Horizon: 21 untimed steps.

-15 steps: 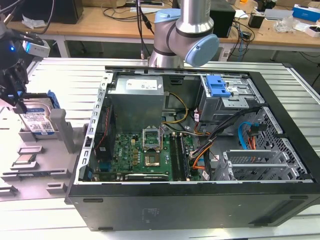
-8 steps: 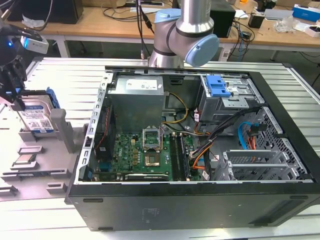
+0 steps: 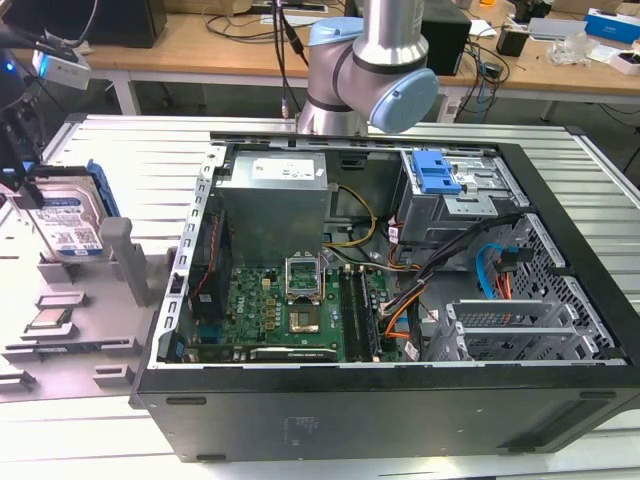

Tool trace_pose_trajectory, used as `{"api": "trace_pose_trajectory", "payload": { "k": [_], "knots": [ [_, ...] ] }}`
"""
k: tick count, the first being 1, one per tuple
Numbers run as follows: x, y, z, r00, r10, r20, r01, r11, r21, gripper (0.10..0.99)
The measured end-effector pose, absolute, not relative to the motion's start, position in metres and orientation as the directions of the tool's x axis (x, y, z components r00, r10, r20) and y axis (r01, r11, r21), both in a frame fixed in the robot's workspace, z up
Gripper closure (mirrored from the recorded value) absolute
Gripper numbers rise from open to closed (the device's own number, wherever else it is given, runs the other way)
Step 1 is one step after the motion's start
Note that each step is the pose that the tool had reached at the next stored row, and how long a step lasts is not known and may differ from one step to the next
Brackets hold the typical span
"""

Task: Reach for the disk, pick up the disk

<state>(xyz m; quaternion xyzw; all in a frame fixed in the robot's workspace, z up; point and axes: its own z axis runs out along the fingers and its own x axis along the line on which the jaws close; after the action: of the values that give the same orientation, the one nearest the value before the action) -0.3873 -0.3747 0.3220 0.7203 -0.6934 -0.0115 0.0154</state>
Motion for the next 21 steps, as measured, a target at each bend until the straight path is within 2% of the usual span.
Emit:
{"api": "trace_pose_trajectory", "payload": {
  "k": [15, 18, 21],
  "knots": [
    [-0.387, -0.375, 0.351, 0.038, -0.999, 0.005, -0.999, -0.038, 0.038, 0.718],
    [-0.387, -0.375, 0.373, 0.038, -0.999, 0.005, -0.999, -0.038, 0.038, 0.718],
    [-0.387, -0.375, 0.380, 0.038, -0.999, 0.005, -0.999, -0.038, 0.038, 0.718]
  ]
}}
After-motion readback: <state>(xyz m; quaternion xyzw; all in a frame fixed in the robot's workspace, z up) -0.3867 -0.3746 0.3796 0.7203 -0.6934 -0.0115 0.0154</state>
